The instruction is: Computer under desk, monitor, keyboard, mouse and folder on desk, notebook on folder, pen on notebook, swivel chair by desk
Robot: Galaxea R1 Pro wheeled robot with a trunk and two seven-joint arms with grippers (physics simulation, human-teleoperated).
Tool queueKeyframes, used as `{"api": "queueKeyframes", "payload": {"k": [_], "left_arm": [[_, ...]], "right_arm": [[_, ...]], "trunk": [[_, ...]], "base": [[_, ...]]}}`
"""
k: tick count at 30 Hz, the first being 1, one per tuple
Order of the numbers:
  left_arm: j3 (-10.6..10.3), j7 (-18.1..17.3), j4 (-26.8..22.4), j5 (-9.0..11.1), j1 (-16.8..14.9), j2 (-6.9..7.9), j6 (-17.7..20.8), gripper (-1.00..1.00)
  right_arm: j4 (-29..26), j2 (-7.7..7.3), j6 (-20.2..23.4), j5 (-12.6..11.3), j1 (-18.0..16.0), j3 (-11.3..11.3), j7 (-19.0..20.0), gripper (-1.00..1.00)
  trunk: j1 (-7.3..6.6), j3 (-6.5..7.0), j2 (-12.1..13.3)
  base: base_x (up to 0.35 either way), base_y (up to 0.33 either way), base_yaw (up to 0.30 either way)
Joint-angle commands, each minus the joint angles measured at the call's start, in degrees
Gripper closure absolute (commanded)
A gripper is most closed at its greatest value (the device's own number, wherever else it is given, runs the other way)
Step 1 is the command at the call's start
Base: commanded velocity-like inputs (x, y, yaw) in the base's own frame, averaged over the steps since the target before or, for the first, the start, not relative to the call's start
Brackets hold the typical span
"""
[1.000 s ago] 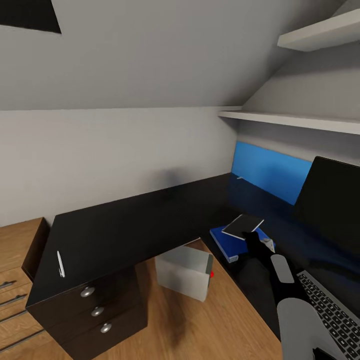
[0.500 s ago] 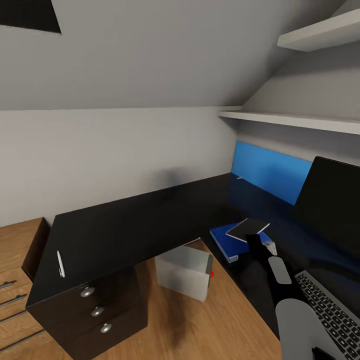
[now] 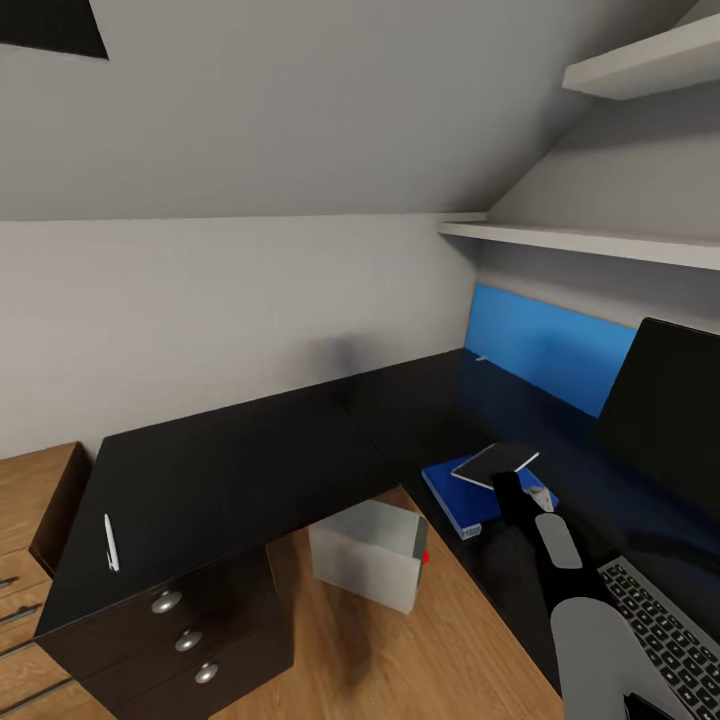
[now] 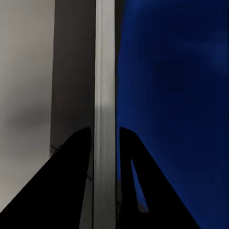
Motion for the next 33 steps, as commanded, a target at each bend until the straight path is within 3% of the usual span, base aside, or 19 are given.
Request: {"api": "queueKeyframes", "payload": {"k": [1, 11, 12, 33], "left_arm": [[-0.06, 0.29, -0.14, 0.51, 0.01, 0.03, 0.24, -1.0], [-0.06, 0.29, -0.14, 0.51, 0.01, 0.03, 0.24, -1.0], [-0.06, 0.29, -0.14, 0.51, 0.01, 0.03, 0.24, -1.0], [-0.04, 0.29, 0.62, 0.51, 0.01, 0.03, 0.24, -1.0]], "right_arm": [[-0.1, 0.07, 0.4, -0.53, -0.05, -0.29, -0.22, 1.0], [-0.11, 0.14, 0.49, -0.54, -0.05, -0.29, -0.55, 1.0], [-0.11, 0.15, 0.48, -0.54, -0.05, -0.29, -0.56, -1.0], [-0.18, 0.15, 0.53, -0.54, -0.05, -0.29, -0.45, -1.0]], "trunk": [[0.01, -0.05, -0.04], [0.01, -0.05, -0.04], [0.01, -0.05, -0.04], [0.01, -0.05, -0.04]], "base": [[0.008, 0.0, 0.0], [0.001, 0.0, 0.0], [0.0, 0.0, 0.0], [-0.052, -0.013, 0.0]]}}
